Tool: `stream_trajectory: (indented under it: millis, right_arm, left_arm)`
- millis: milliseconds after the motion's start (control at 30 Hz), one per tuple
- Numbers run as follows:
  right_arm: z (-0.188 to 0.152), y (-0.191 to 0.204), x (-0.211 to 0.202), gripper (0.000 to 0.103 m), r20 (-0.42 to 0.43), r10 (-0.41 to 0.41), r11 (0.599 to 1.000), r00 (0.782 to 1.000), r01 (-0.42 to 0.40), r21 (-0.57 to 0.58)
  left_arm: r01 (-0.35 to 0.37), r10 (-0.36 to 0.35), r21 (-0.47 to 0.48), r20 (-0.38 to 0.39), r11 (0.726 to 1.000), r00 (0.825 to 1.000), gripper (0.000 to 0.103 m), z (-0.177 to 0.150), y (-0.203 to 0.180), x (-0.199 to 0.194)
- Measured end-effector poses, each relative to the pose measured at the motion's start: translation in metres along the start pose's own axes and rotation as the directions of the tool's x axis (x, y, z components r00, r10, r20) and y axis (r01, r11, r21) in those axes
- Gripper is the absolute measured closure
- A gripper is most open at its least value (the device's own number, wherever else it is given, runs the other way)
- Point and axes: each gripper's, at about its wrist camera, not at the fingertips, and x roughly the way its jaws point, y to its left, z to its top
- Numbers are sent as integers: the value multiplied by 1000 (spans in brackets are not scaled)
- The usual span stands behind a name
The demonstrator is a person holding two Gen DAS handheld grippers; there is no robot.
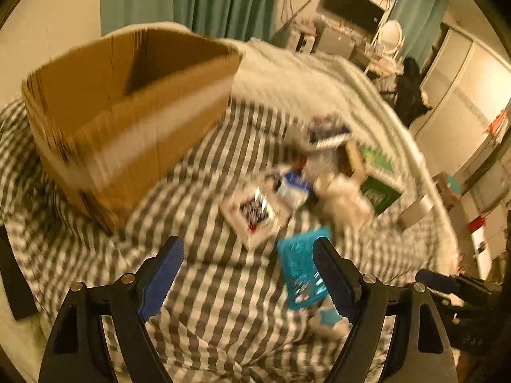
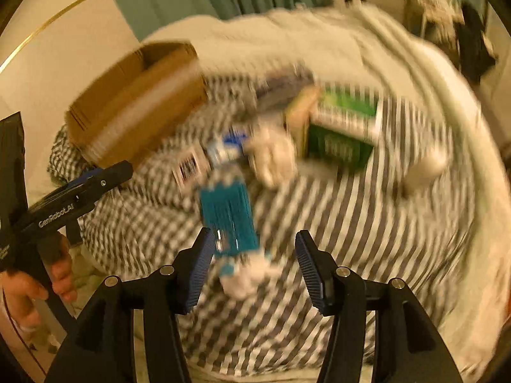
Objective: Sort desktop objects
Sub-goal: 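Grasp the white printed packet with the left tool while the right tool grasps the white cartoon figure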
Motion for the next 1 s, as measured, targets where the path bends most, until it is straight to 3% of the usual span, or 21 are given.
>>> stream_trajectory:
  millis: [233,367,400,500,700,767,800,1000]
  right_arm:
    - [-23,3,51,51,-125,48,999,991,-49,-9]
    - [-29,-9,78,50,-208,95,994,974,-79,81]
    - [-29,-14,85,45,-226,112,990,968,-88,112]
    - [-27,-21,97,38,-250,153,981,956,-115,159]
    - [-25,-23,119,38,-298,257,955,920,-194,224]
    - [-24,-24,122,38,-300,266,954,916,-206,219]
    - [-22,-24,122,45,-302,261,957,917,-204,205]
    - [-20,-22,119,45,-313,242,968,918,-207,141]
  left_arm:
    - [-46,48,66,-29,997,998,18,-20,-3,45]
    - [-47,50,84,-27,995,998,18,-16,0,66]
    - [-50,53,86,-26,995,998,18,-14,1,71]
    - [-50,53,85,-29,995,998,18,-5,3,85]
    - [-38,37,158,6,987,999,17,13,-3,107]
    - [-24,23,193,9,981,1000,13,18,-5,114]
    - [-18,16,203,7,979,1000,12,21,-5,117]
    - [41,-36,193,-27,980,999,16,26,1,127]
